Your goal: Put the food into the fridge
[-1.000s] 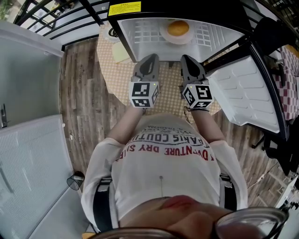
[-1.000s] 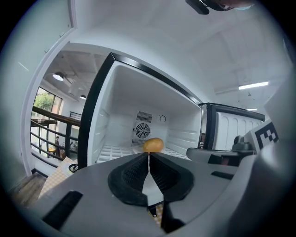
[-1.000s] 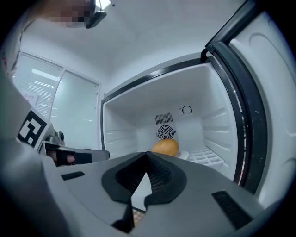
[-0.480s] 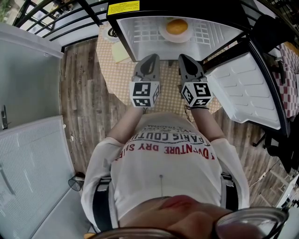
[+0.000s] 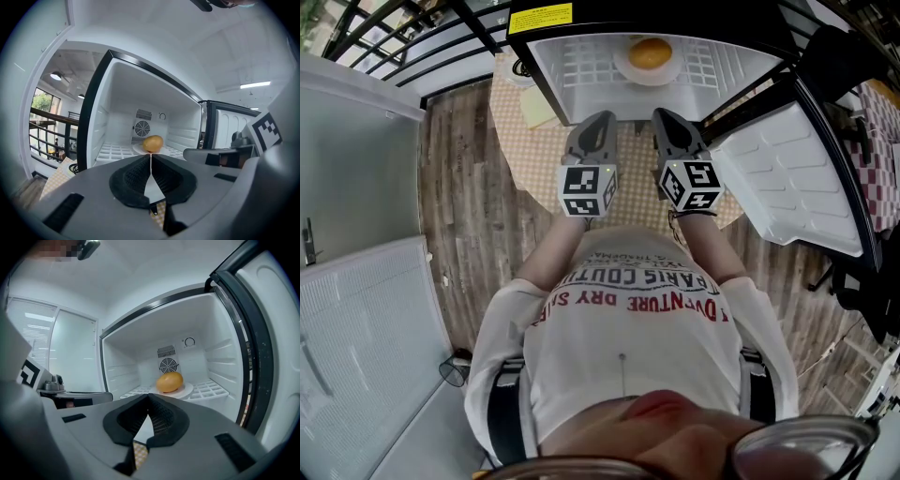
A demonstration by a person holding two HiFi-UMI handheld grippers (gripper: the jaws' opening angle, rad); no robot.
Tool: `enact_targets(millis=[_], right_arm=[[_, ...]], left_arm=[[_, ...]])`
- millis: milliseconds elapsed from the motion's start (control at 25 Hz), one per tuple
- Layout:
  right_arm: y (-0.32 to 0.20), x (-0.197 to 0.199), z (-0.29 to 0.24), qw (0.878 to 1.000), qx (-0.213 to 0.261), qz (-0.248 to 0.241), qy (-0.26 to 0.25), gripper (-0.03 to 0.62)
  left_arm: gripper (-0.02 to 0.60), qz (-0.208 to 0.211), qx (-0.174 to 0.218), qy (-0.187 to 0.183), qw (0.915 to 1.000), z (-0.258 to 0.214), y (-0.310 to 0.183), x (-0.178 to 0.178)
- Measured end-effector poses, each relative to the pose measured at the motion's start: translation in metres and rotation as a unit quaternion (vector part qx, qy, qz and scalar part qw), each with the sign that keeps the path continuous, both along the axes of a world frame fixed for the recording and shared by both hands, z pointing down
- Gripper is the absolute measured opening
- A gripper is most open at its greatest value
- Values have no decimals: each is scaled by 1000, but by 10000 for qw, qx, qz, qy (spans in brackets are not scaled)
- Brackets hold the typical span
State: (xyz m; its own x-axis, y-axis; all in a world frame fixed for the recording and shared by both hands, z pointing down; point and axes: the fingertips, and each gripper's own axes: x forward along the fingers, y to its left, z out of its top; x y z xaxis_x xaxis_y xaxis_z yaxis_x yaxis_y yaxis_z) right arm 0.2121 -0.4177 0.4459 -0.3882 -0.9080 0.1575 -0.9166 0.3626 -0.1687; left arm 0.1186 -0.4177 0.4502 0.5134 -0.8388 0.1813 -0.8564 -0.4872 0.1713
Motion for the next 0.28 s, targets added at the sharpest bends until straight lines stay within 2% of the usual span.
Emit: enact_targets(millis=[280], right_arm=[[-1,2,3,10000,-53,31,34,25]], left_arm=[[28,-21,-35,-6,10000,3,0,-2]])
